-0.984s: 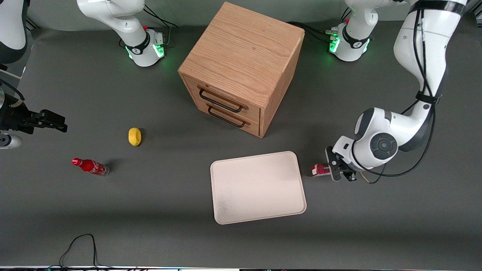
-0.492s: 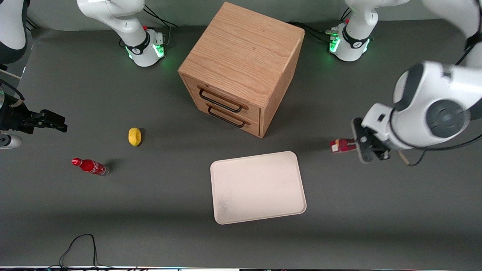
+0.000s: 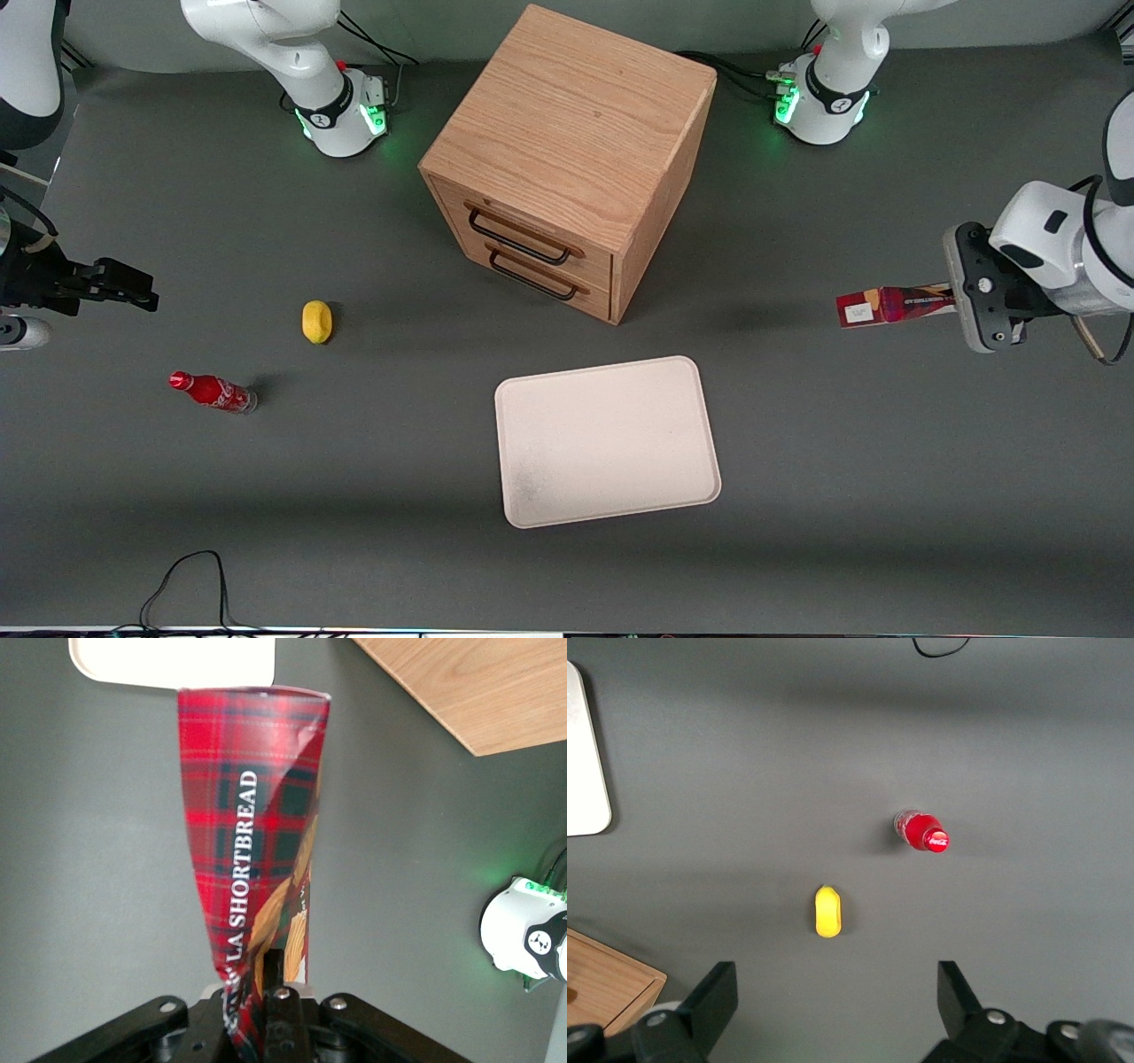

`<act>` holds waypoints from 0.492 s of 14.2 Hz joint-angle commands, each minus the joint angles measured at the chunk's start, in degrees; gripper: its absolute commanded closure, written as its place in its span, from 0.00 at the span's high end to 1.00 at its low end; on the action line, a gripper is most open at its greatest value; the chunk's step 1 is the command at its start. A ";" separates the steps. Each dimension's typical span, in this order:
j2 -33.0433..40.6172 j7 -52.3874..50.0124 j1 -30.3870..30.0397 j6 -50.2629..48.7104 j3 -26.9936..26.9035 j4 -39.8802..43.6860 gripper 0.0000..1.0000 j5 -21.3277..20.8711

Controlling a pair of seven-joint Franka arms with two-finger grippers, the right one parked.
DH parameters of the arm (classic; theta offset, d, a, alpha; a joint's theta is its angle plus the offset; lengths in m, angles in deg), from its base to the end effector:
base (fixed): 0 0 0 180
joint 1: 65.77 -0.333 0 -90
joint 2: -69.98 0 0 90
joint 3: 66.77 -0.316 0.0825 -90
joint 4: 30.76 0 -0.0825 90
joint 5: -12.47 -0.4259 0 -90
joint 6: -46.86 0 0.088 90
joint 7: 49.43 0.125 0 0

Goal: Place red cookie box on tray
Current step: 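Lift the box and pull it away from the tray edge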

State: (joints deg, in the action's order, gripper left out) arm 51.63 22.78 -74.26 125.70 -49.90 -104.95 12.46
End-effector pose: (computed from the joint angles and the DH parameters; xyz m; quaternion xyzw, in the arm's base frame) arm 0.6569 -0.0685 0.5359 0.7583 -0.6405 -0.0710 0.0986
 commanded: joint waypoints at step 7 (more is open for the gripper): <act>-5.63 -32.42 13.04 11.66 2.02 5.20 0.00 0.63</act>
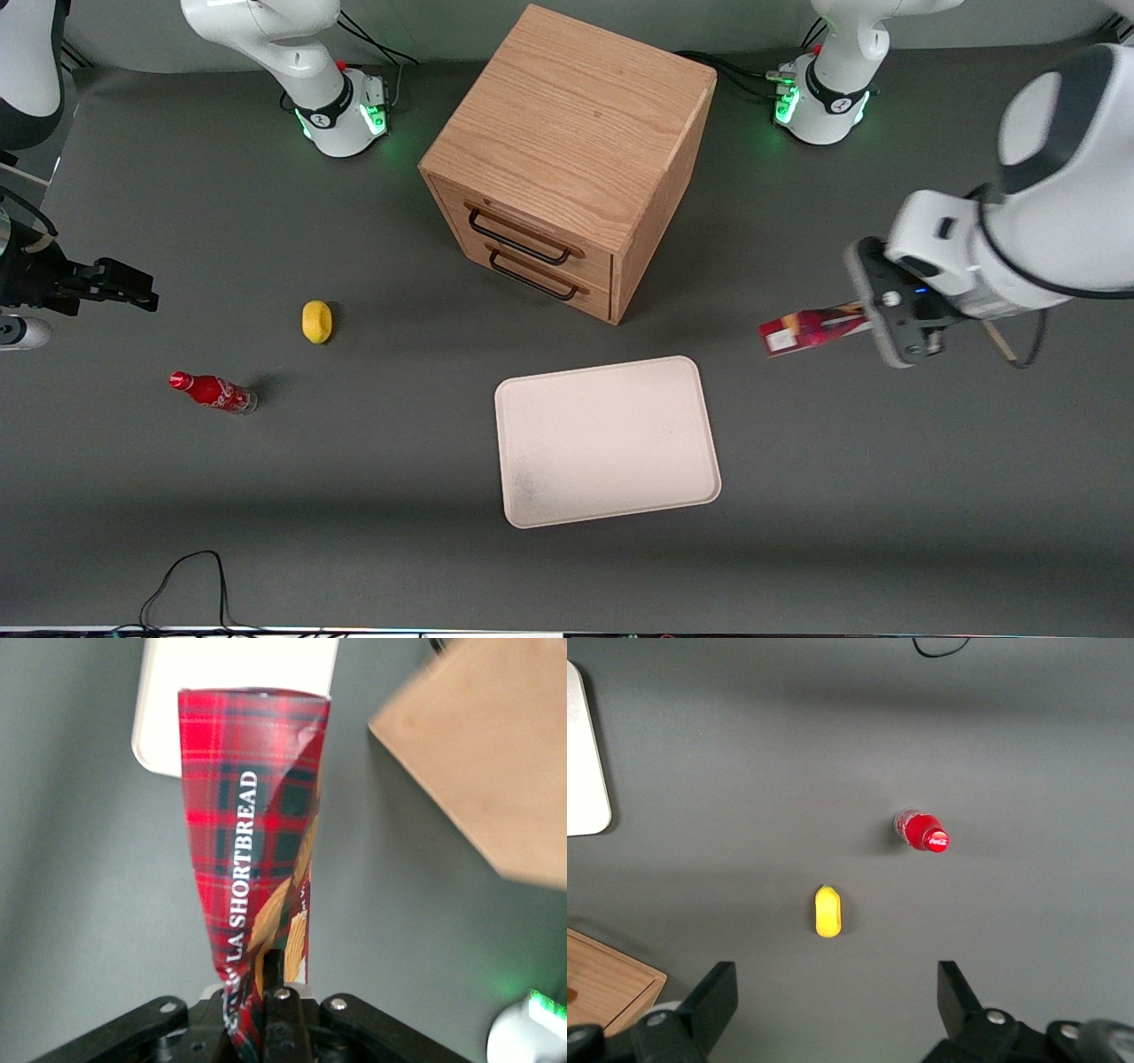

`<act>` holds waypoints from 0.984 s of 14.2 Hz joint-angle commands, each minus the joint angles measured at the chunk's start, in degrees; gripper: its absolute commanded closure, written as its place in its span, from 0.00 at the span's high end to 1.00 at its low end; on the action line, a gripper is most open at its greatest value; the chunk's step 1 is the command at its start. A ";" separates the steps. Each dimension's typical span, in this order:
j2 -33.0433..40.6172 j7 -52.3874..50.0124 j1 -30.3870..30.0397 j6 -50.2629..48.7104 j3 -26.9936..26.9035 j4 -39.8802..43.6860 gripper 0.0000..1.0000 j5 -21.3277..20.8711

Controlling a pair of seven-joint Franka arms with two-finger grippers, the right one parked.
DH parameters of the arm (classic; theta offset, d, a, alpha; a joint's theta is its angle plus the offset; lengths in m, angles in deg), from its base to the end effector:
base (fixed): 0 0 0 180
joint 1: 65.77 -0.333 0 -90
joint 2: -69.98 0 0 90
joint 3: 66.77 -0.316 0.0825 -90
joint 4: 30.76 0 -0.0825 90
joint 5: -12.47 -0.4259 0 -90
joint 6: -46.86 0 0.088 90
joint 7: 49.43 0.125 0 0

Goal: Place red cookie box on tray
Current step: 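Carry the held box over the white tray and lower it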

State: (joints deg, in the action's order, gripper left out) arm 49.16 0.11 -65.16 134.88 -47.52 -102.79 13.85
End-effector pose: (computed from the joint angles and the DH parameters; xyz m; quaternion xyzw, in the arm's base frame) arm 0.6626 -0.2016 0.5402 0.8243 -0.5607 -0.0128 0.0768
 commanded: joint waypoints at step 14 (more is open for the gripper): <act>-22.77 -76.43 13.54 13.48 -0.88 13.06 0.00 -7.62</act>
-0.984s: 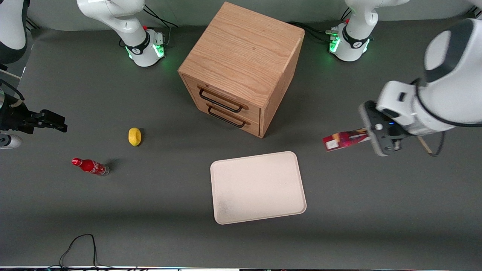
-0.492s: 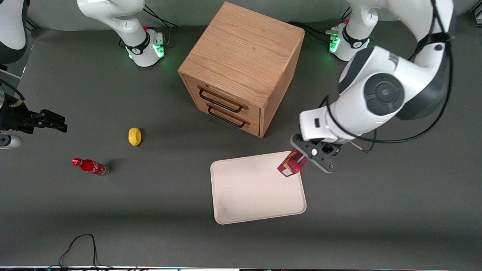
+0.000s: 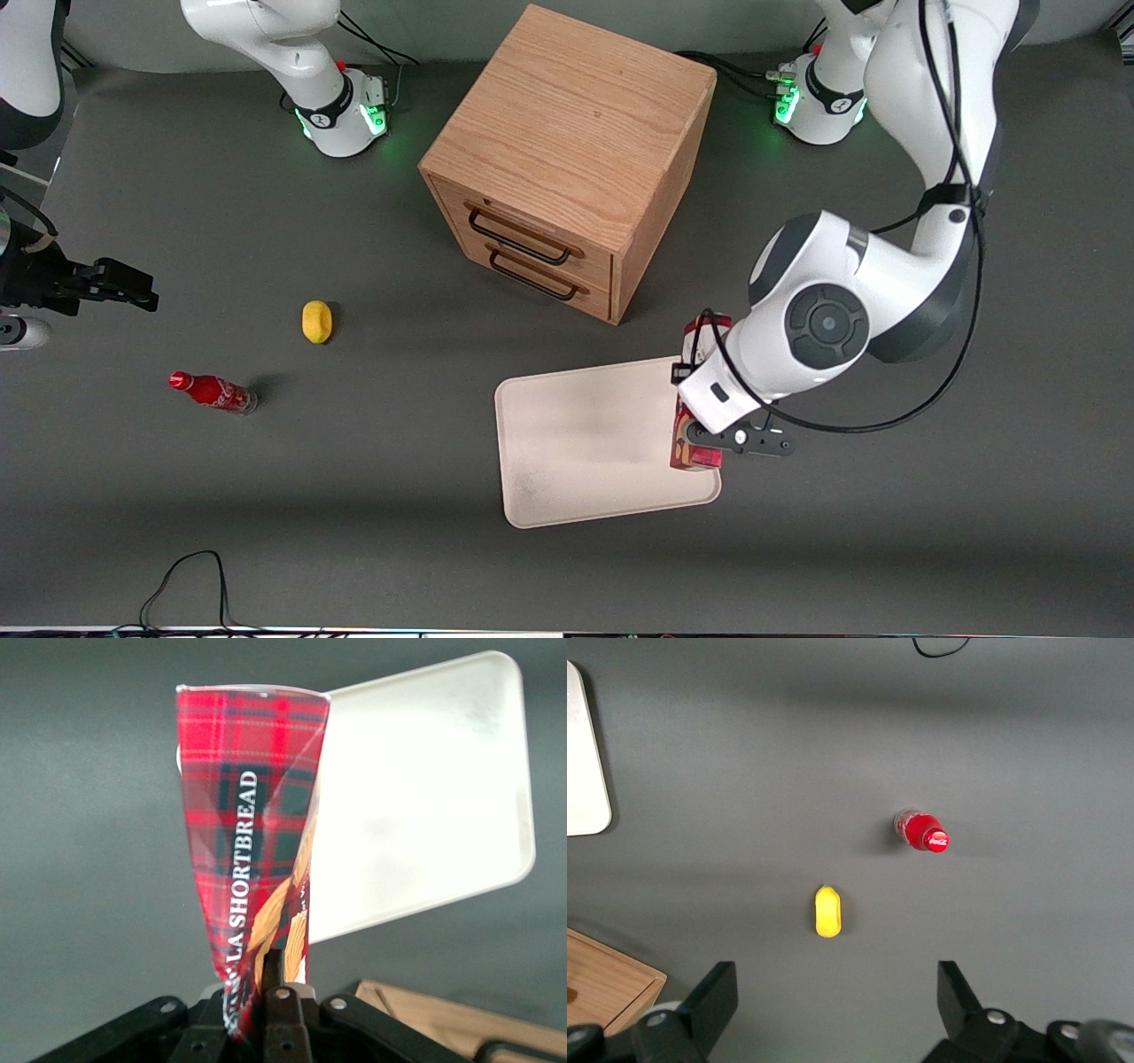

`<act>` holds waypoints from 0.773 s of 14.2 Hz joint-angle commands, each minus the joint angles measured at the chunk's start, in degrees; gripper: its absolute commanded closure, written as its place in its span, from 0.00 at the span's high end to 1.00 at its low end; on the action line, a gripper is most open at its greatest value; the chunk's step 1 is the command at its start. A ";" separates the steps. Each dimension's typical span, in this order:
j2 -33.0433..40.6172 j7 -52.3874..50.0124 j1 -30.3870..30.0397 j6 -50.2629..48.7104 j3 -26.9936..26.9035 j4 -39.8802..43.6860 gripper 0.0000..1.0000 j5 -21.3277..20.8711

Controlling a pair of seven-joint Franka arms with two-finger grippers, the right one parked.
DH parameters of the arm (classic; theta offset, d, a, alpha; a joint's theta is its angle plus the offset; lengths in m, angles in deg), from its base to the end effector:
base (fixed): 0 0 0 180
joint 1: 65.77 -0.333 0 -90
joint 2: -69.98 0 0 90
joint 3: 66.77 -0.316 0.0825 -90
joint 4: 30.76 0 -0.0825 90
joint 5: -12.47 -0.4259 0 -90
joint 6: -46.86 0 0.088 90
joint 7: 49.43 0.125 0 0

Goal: Place red cookie box on tray
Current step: 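Carry the held box over the white tray and lower it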

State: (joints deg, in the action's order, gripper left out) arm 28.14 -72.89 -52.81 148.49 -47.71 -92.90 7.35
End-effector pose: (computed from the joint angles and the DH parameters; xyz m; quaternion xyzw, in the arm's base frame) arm 0.7083 -0.3442 0.3812 0.9968 -0.0442 -0.0333 0.0573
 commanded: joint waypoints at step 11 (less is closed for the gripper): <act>-7.90 -14.15 1.54 9.46 -1.74 -0.87 0.00 -5.33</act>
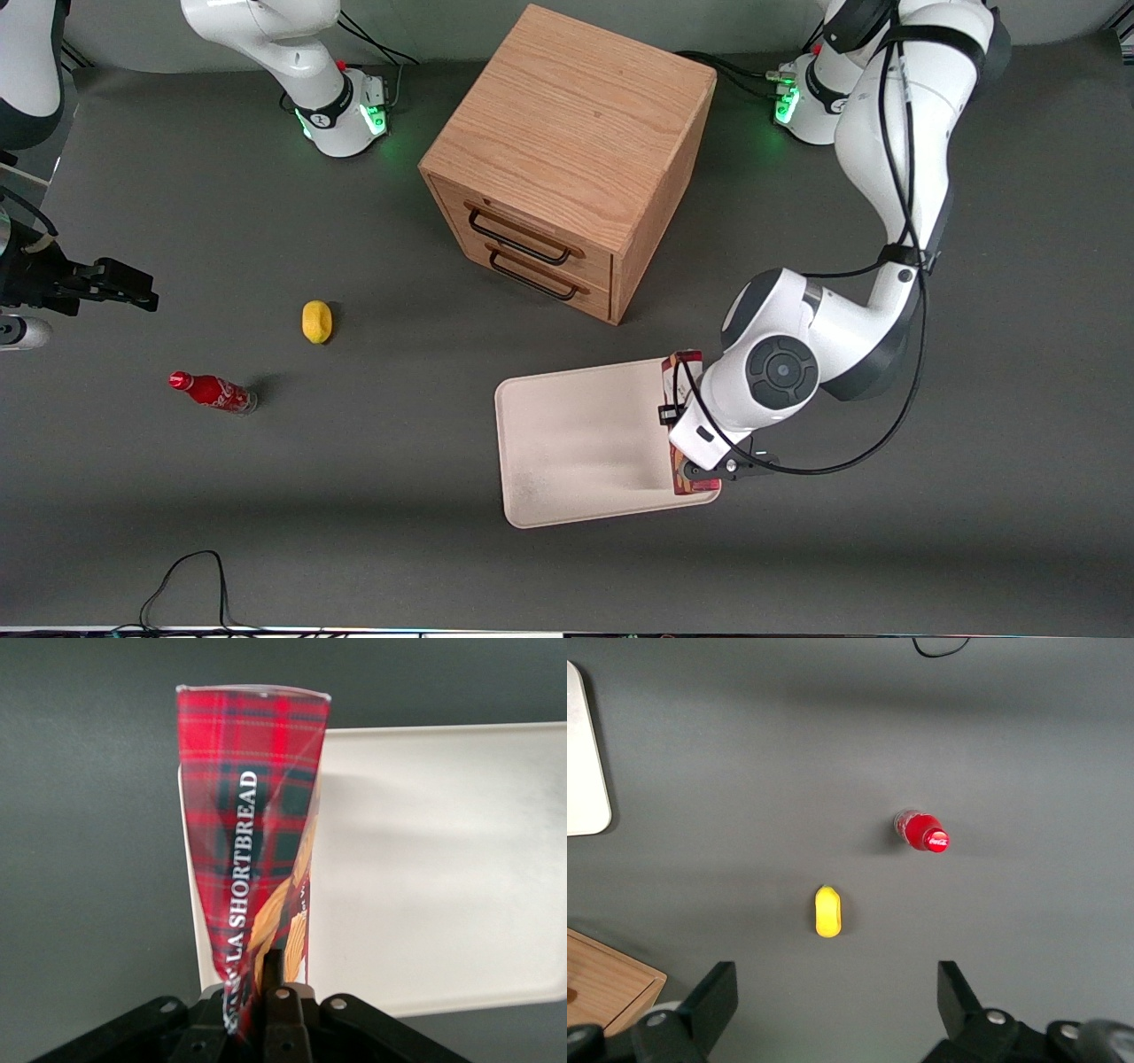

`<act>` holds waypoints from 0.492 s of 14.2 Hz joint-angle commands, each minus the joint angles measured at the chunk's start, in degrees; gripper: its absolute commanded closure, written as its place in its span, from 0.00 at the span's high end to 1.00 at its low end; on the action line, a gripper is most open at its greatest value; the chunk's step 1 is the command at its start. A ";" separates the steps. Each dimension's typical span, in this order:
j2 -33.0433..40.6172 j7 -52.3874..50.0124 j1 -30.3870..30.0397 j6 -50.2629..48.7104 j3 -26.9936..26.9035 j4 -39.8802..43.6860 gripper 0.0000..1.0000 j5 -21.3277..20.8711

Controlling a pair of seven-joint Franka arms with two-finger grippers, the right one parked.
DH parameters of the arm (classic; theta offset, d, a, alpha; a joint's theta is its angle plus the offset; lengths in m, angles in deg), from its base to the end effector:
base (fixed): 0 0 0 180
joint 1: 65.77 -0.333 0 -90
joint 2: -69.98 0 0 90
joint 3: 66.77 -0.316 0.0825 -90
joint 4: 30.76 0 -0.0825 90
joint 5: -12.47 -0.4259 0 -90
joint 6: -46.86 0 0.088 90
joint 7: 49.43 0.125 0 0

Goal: Place red cookie box on tray
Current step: 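Carry the held box over the white tray and lower it, then set the box down on the tray and open the left gripper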

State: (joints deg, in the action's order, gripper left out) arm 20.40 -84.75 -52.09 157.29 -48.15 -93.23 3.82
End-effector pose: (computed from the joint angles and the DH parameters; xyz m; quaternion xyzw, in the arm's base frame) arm 0.7251 -0.3522 0.2848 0.9971 0.0549 -0.0244 0.0460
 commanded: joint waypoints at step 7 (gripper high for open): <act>-1.30 -6.95 0.82 7.17 -1.84 -5.38 0.00 -2.16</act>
State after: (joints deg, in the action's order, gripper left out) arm 18.56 -89.28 -52.05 163.76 -49.37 -98.03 2.56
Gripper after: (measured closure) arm 0.943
